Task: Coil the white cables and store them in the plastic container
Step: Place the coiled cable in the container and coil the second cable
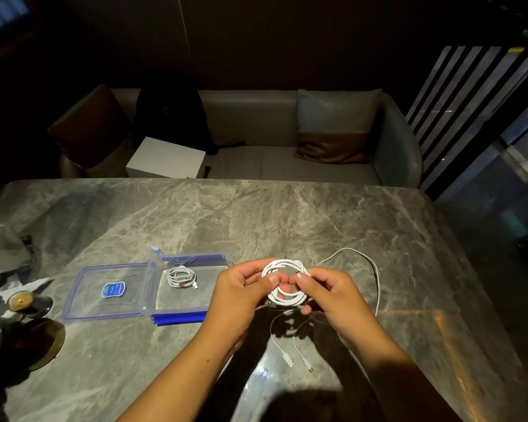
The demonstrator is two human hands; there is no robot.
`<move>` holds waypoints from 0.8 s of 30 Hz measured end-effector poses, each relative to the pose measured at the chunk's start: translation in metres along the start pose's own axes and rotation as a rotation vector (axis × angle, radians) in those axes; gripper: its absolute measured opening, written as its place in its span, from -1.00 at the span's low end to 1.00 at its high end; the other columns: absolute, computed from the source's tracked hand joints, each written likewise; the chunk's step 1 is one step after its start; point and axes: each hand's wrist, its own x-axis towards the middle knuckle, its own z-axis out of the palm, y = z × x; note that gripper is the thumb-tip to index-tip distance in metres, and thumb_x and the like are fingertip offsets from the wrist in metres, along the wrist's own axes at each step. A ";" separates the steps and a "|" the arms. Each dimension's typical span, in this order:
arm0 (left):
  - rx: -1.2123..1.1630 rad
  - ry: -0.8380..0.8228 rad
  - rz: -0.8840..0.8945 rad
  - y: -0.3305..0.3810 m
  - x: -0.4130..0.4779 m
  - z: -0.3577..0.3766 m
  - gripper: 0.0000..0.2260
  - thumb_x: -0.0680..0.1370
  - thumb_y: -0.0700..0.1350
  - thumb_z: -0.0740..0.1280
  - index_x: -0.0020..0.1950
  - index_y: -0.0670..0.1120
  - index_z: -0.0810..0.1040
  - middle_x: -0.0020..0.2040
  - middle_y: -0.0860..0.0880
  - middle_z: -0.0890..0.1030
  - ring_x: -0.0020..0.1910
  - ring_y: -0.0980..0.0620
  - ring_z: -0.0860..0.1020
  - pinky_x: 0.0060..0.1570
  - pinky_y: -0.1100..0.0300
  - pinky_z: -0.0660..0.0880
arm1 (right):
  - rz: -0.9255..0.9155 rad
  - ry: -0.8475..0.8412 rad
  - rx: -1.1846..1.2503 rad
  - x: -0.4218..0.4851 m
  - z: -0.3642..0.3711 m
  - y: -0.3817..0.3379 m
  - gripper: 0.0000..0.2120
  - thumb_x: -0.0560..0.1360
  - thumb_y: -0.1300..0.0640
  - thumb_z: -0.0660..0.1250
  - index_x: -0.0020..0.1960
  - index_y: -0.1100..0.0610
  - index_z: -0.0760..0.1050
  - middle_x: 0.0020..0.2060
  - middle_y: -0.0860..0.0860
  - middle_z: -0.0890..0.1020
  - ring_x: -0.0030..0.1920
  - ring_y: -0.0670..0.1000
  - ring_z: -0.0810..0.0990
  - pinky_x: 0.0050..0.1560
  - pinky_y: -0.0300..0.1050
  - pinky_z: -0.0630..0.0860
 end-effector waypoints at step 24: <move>-0.131 0.297 -0.131 0.000 0.012 -0.124 -0.74 0.52 -0.45 0.30 0.13 -0.19 0.59 -0.05 -0.22 0.71 -0.12 -0.12 0.70 -0.15 0.07 0.67 | 0.298 -0.050 0.057 0.064 0.119 0.031 -0.87 0.57 0.16 0.34 0.00 0.16 0.65 -0.24 0.08 0.72 -0.29 -0.05 0.63 -0.28 -0.19 0.57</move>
